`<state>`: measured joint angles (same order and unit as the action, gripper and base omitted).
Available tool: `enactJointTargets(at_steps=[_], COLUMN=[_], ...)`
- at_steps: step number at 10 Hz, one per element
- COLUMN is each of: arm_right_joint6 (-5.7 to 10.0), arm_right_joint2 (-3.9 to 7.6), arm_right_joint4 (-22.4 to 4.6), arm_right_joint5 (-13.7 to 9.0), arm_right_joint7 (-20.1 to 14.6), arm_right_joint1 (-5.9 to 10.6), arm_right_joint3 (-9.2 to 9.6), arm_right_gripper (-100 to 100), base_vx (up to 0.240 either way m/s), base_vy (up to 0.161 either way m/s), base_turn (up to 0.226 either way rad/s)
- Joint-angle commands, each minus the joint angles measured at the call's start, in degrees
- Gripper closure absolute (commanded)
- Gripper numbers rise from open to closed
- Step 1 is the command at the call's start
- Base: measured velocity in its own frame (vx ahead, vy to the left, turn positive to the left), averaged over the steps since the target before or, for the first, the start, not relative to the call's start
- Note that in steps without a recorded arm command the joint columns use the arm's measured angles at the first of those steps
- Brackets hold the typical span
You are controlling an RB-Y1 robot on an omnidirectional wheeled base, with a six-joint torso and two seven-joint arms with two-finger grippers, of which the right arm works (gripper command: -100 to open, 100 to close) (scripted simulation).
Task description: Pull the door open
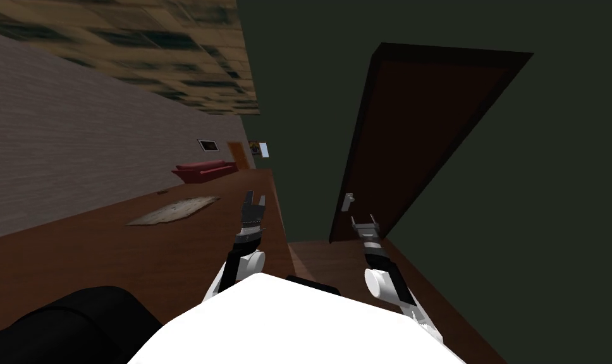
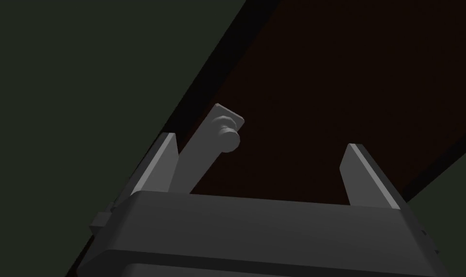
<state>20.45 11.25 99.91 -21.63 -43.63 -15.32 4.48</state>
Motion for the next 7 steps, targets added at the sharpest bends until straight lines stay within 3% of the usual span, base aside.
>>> enactJointTargets(at_steps=[1, 7], arm_right_joint6=[-0.21, -0.49], arm_right_joint2=[0.45, 2.36], arm_right_joint4=[-1.5, -7.6], arm_right_joint5=[-1.2, -5.4], arm_right_joint7=[-2.7, -11.8], arm_right_joint1=[0.62, 3.18], arm_right_joint3=[0.43, 1.9], arm_right_gripper=[-100, -100], base_vx=[0.045, 0.043], base_vy=[-0.129, -0.123], base_turn=[0.142, 0.145])
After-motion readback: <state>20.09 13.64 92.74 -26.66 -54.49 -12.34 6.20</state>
